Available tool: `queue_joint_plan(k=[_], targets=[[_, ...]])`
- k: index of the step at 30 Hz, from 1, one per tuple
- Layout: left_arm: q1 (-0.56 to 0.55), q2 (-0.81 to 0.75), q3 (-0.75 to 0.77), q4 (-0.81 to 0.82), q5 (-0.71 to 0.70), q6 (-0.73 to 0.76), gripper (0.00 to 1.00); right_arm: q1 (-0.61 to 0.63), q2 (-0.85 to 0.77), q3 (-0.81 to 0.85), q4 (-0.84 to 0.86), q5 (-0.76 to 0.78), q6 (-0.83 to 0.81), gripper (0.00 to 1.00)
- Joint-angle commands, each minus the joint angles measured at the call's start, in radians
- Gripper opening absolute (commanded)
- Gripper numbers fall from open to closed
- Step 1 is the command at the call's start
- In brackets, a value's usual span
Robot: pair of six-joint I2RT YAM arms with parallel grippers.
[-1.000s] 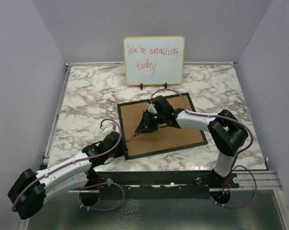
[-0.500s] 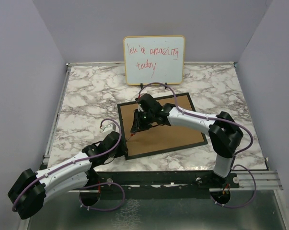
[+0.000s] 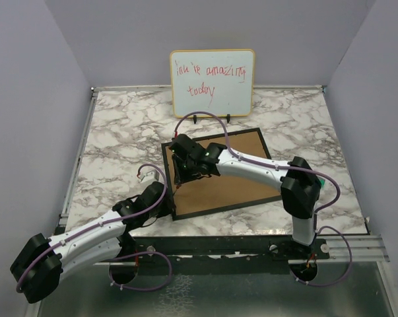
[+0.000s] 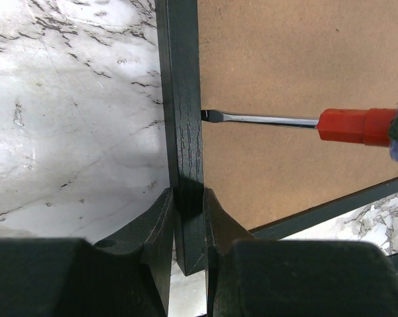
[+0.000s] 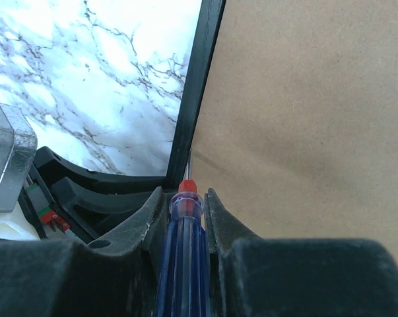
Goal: Take the photo out of the frame
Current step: Release the photo frame item from the photo frame.
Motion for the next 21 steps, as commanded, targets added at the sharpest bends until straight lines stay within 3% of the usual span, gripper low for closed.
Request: queue_joint_plan(k=[1, 12, 21], targets=[[-0.013, -0.002, -0.032, -0.089, 0.008, 0.005, 0.00, 0.062, 0.062, 0.055, -0.041, 0.128, 0.036, 0.00], [-0.013, -0.031, -0.034, -0.098, 0.003, -0.002, 0.00, 0.078, 0.067, 0.128, -0.076, 0.181, 0.058, 0.01], [-0.012, -0.027, -0.032, -0.100, -0.003, -0.005, 0.00, -0.113, -0.141, -0.091, 0.125, 0.022, 0.048, 0.00]])
